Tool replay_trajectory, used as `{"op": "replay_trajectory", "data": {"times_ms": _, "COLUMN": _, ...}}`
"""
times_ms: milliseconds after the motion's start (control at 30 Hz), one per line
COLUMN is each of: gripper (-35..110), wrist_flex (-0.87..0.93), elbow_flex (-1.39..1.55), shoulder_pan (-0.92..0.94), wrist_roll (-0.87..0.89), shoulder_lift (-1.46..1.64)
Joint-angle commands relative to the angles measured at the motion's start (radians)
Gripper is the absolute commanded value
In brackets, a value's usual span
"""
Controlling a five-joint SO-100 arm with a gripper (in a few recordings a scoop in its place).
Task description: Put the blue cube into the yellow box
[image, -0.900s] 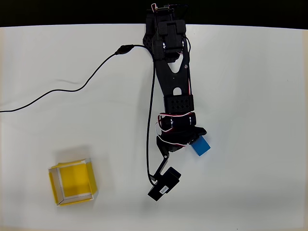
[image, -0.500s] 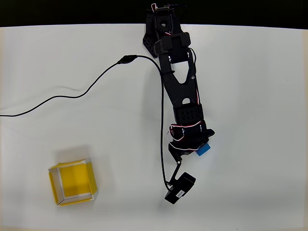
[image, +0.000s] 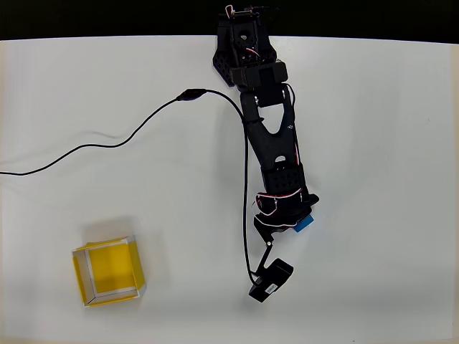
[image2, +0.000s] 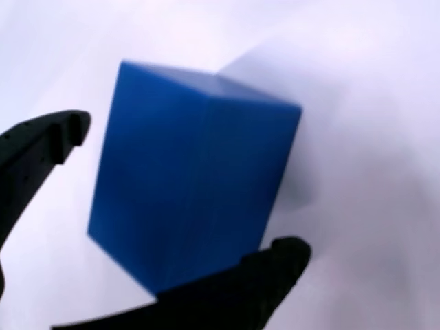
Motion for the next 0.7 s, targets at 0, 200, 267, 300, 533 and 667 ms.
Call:
{"op": "replay_trajectory", "data": {"times_ms": 0, "gripper": 48, "wrist_flex": -0.028, "elbow_flex": -0.084, "shoulder_pan": -0.025, "wrist_roll": 0.006, "shoulder_lift": 0.040}}
{"op": "replay_trajectory", "data": {"times_ms": 200, "gripper": 33, "wrist_flex": -0.052, "elbow_flex": -0.077, "shoulder_pan": -0.048, "wrist_roll": 0.091, "shoulder_lift": 0.028}}
{"op": "replay_trajectory", "data": {"times_ms": 267, "gripper": 28, "wrist_flex": -0.055, "elbow_flex": -0.077, "shoulder_pan": -0.051, "wrist_roll": 0.117, "shoulder_lift": 0.034}}
{"op": "replay_trajectory", "data": {"times_ms": 300, "gripper": 25, "wrist_flex": -0.055, "elbow_flex": -0.069, "shoulder_pan": -0.051, "wrist_roll": 0.123, "shoulder_lift": 0.037}}
{"op": "replay_trajectory", "data": {"times_ms": 533, "gripper": 11, "wrist_flex": -0.051, "elbow_flex": -0.041, "shoulder_pan": -0.048, "wrist_roll": 0.130, "shoulder_lift": 0.060}}
{"op": "replay_trajectory", "data": {"times_ms": 667, "gripper": 7, "wrist_flex": -0.077, "elbow_flex": -0.009, "shoulder_pan": -0.018, "wrist_roll": 0.115, "shoulder_lift": 0.097}}
